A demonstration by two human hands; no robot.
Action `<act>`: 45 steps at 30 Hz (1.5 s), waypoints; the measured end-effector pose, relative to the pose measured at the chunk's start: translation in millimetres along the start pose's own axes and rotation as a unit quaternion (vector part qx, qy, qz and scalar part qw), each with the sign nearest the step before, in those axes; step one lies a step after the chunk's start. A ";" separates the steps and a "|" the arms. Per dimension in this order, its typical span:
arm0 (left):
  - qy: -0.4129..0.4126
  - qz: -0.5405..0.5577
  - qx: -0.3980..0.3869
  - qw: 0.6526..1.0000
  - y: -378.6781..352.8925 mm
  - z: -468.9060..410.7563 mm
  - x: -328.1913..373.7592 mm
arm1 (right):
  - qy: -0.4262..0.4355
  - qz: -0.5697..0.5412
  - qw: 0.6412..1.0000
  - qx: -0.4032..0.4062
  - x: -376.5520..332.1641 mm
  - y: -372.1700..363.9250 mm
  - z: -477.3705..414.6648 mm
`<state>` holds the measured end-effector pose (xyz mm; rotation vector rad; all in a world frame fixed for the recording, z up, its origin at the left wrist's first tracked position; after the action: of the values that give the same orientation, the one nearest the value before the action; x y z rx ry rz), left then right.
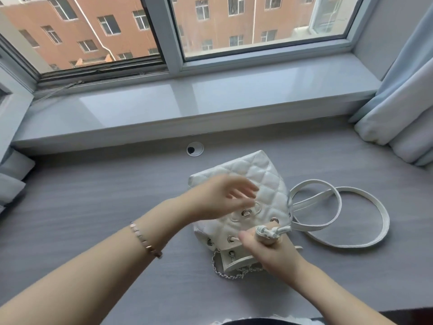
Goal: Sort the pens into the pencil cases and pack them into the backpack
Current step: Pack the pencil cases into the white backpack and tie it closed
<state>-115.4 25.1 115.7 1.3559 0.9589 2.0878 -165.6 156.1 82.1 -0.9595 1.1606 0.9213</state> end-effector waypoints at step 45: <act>-0.071 0.001 0.124 0.990 12.2 11.4 54.5 | -0.049 0.179 0.983 0.007 19.4 43.1 -18.8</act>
<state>-127.1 58.8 160.1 1.6030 1.1850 1.8918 -208.7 153.9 55.2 -0.6958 1.2771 1.2321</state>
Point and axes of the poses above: each hand's wrist, its own z-axis away from the middle knuckle, its own y-axis out of the back of the hand, x = y × z, the point moved 2 cm from there along -z, towards the middle knuckle, and after that the axes turned 15 degrees about -z, right-handed, at the moved point
